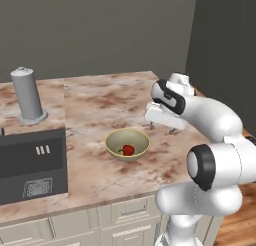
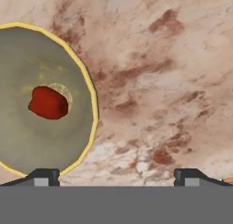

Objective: Move the cup from next to the sink to the open cabinet. Then, move the bowl with the bell pepper to the fridge to clear the area for faucet cleaning.

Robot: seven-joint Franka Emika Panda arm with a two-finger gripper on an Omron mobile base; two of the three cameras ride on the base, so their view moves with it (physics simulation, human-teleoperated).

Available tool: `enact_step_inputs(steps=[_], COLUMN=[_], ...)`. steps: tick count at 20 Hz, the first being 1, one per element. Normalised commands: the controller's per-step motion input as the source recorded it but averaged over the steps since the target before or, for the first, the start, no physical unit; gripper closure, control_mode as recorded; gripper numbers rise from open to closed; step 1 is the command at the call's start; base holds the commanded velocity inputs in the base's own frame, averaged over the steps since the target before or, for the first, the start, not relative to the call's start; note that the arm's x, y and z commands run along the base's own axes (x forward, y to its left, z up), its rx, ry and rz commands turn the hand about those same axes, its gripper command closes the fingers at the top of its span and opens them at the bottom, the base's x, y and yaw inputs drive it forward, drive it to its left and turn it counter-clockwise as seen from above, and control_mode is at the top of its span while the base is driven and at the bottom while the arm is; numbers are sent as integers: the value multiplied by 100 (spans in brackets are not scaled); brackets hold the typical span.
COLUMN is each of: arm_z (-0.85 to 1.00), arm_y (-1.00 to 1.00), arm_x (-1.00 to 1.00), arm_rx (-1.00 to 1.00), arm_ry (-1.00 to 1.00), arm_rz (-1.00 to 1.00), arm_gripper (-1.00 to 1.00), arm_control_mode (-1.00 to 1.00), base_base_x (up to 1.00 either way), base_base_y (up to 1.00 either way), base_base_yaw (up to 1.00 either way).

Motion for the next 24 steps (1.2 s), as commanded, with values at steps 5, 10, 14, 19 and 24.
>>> enact_step_inputs(steps=[5,10,14,19,24], arm_z=[-30,-31,-34,-37,-36], arm_y=[47,28,0,0,0], arm_x=[0,27,46,41,10], arm_rx=[0,-6,-9,-7,-1], arm_ry=[0,0,0,0,0], arm_rz=[6,1,0,0,0], arm_gripper=[-100,-100,-100,-100,-100], arm_control_mode=[-100,-100,-100,-100,-100], base_base_x=[0,0,0,0,0], base_base_y=[0,0,0,0,0], base_base_yaw=[0,0,0,0,0])
